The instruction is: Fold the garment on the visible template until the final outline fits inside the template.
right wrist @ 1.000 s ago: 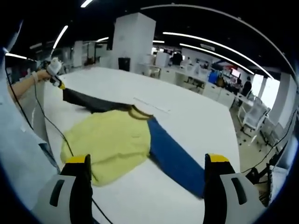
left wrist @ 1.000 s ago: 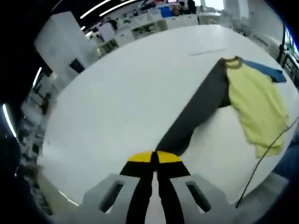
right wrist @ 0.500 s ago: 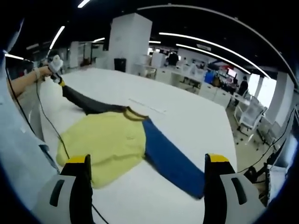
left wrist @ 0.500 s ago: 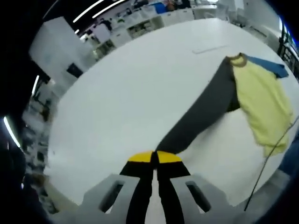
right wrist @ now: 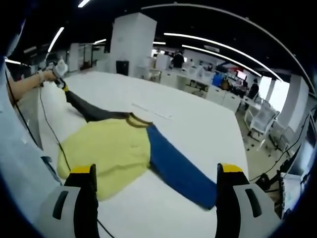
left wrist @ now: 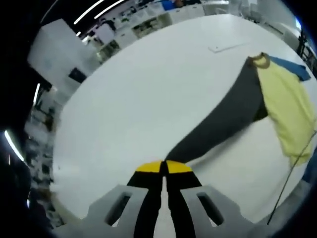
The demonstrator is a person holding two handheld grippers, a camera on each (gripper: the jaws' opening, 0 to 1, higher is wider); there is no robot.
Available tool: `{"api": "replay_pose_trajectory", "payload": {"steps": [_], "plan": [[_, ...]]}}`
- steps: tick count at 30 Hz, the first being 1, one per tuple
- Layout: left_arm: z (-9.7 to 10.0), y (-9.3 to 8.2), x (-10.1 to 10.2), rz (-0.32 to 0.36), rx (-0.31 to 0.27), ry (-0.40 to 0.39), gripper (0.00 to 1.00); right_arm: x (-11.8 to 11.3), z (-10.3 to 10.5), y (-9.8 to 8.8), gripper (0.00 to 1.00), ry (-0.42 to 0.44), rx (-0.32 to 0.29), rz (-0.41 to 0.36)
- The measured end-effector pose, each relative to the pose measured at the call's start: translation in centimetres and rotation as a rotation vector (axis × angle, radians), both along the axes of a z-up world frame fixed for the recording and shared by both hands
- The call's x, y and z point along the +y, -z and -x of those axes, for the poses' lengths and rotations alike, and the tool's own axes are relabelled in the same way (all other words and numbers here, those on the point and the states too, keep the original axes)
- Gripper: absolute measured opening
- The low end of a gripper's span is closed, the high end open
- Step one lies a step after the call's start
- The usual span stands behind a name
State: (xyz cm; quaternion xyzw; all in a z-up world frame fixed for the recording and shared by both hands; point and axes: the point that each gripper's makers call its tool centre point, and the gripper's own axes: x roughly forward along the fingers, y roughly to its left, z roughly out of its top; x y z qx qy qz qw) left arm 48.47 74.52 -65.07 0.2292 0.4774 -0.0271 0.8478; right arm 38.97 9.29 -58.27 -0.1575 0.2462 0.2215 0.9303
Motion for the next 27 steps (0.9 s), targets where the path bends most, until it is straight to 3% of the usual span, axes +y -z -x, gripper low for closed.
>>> {"api": "replay_pose_trajectory", "payload": {"steps": [20,22,27], "plan": [[-2.8,4.7,2.0,0.005,0.162,0.009,0.0,0.7,-1.4,0.5,1.0,0.02,0.039,0.023],[-2.2,5.5,2.0,-0.01,0.237,0.03,0.0,0.7,-1.6,0.6,1.0,0.022,0.046,0.025],[-3.5,6.1,1.9,-0.011,0.193,0.019,0.0,1.0,-1.8,0.7,1.0,0.021,0.054,0.027]]}}
